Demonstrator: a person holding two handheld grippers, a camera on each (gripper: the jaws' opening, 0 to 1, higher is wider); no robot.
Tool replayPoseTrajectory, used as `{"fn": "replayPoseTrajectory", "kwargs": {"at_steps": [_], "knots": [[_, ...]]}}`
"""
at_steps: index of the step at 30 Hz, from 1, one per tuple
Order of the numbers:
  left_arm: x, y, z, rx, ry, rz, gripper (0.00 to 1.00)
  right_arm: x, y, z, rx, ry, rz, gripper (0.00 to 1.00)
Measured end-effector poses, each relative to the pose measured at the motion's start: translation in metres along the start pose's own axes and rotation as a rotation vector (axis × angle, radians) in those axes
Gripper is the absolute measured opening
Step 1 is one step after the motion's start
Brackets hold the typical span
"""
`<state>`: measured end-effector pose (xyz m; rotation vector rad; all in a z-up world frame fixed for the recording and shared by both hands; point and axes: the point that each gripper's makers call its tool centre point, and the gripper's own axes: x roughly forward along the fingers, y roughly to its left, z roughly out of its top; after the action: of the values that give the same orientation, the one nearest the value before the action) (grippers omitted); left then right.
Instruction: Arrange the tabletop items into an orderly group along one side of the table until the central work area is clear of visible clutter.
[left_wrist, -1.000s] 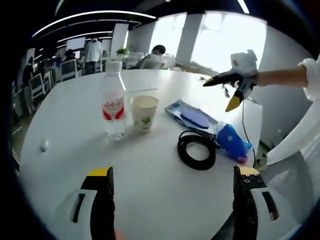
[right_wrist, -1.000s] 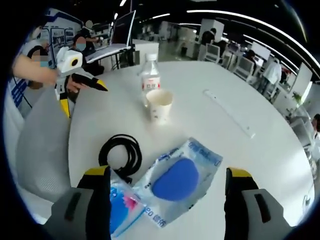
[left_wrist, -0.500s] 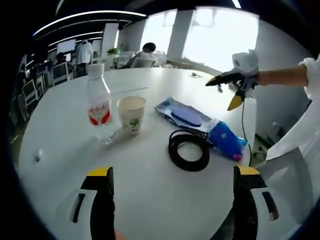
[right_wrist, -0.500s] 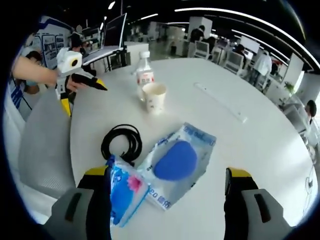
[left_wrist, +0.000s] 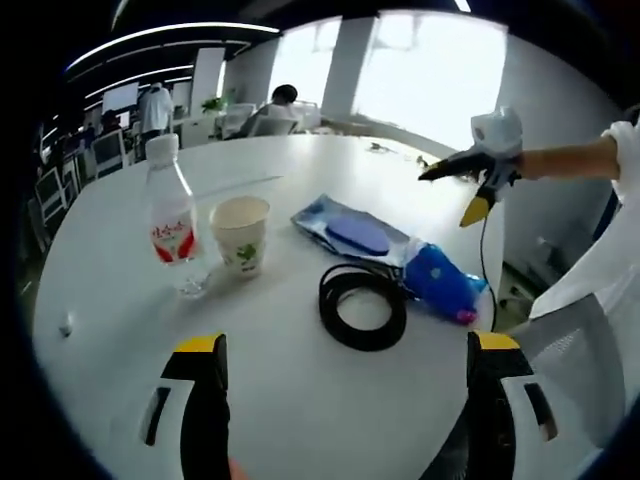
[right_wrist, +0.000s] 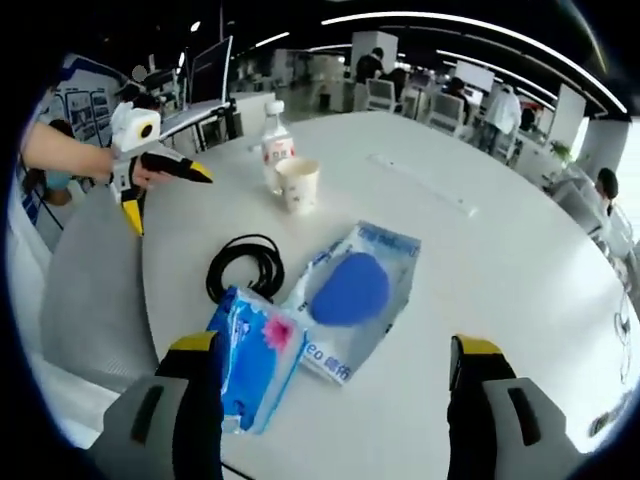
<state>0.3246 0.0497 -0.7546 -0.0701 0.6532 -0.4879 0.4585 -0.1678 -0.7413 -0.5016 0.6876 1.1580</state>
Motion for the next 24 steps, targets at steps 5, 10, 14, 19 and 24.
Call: {"fn": "replayPoseTrajectory", "kwargs": {"at_steps": [5,10,14,19,24], "knots": [[0.004,-0.004,-0.002,0.008,0.012,-0.015,0.96,-0.01,0.0,-0.017,0.026,0.007,-0.019,0.92],[0.006,-0.006,-0.001,0.007,0.014,-0.018,0.96,-0.022,-0.004,-0.032,0.062,0.007,-0.043,0.92],[0.006,-0.005,-0.001,0.004,0.008,-0.012,0.96,-0.033,-0.005,-0.043,0.09,0.0,-0.06,0.92],[0.002,-0.004,-0.002,0.0,0.004,0.001,0.96,-0.044,-0.007,-0.058,0.124,-0.003,-0.08,0.92],[-0.004,-0.001,-0.008,0.002,0.015,0.014,0.96,-0.052,-0.005,-0.072,0.142,-0.004,-0.089,0.92]]}}
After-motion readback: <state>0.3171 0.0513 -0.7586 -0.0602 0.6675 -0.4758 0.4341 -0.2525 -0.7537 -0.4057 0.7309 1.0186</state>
